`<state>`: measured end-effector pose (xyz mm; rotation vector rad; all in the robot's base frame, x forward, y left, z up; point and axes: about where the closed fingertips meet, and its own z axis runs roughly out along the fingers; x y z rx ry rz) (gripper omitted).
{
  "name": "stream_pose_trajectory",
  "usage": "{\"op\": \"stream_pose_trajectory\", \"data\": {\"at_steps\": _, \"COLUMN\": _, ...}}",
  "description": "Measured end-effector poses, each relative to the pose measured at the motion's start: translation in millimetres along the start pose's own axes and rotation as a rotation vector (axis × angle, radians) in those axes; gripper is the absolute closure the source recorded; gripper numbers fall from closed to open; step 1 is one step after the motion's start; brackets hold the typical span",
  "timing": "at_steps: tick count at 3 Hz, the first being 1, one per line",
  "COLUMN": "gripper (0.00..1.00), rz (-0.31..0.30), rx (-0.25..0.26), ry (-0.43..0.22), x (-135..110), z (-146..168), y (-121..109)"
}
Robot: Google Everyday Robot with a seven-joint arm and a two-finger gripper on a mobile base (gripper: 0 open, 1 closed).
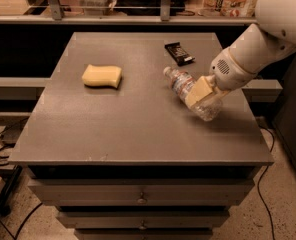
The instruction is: Pick water bottle
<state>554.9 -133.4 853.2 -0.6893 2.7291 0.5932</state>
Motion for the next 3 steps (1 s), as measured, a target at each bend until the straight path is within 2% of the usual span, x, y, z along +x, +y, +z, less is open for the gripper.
{"op": "stream_pose_trajectory", "data": {"at_steps": 1, "gripper": 1.00, "rz": -0.116, "rx": 0.049, "ry": -0.029, "x": -20, "z": -42, "y": -1}}
{"op": "stream_pose_trajectory", "data": {"at_steps": 2, "gripper": 1.00, "rz": -0.258, "rx": 0.125, "ry": -0.074, "x": -42, "z": -108, "y": -4}}
{"op": "stream_pose_trajectory", "data": {"at_steps": 3, "gripper": 1.00, "rz": -0.308, "rx": 0.161, "ry": -0.143, "x": -60, "z": -146, "y": 1}}
